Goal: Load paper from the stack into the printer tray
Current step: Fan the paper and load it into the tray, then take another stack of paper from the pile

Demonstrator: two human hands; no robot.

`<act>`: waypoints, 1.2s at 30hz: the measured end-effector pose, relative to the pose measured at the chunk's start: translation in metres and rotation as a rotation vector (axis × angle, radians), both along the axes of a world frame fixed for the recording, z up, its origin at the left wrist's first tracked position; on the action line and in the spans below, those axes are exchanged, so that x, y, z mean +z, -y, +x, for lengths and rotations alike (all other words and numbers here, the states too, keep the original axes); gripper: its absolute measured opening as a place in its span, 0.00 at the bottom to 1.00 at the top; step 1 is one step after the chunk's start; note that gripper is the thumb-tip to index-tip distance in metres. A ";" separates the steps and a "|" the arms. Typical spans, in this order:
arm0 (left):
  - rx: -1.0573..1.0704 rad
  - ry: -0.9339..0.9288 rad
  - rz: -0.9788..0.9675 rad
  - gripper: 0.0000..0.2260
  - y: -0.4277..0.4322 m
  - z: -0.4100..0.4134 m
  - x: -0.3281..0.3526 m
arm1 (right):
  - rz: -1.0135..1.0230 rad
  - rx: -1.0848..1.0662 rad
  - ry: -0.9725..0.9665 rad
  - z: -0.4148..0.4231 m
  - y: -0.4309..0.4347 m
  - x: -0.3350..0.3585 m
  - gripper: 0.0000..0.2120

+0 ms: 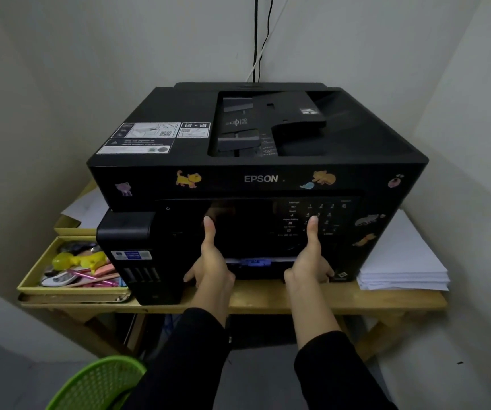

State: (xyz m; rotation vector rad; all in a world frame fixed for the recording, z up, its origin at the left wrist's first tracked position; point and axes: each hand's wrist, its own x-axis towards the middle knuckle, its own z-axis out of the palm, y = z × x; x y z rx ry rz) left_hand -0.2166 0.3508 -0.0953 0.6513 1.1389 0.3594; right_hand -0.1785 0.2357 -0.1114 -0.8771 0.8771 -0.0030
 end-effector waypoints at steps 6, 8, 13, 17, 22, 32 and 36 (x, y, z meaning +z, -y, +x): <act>-0.154 0.141 0.070 0.45 -0.011 0.004 -0.017 | 0.120 0.062 0.168 0.005 0.007 -0.004 0.52; -0.153 0.155 0.090 0.44 -0.008 0.005 -0.020 | 0.128 0.048 0.174 0.007 0.005 -0.008 0.54; -0.192 0.219 0.097 0.53 -0.005 0.003 -0.016 | 0.131 0.056 0.204 0.007 0.003 -0.012 0.62; -0.225 0.187 0.127 0.62 -0.003 -0.001 -0.009 | 0.134 0.087 0.215 0.007 0.006 -0.014 0.56; -0.384 -0.112 0.283 0.56 0.017 -0.011 -0.026 | 0.002 0.024 0.200 -0.008 0.003 -0.021 0.46; -1.409 -0.135 0.790 0.34 0.080 0.008 -0.048 | -0.441 -0.098 0.131 -0.004 0.047 -0.044 0.33; -1.658 -0.035 0.900 0.31 0.113 0.031 -0.041 | -0.653 -0.109 0.030 0.014 0.097 -0.050 0.29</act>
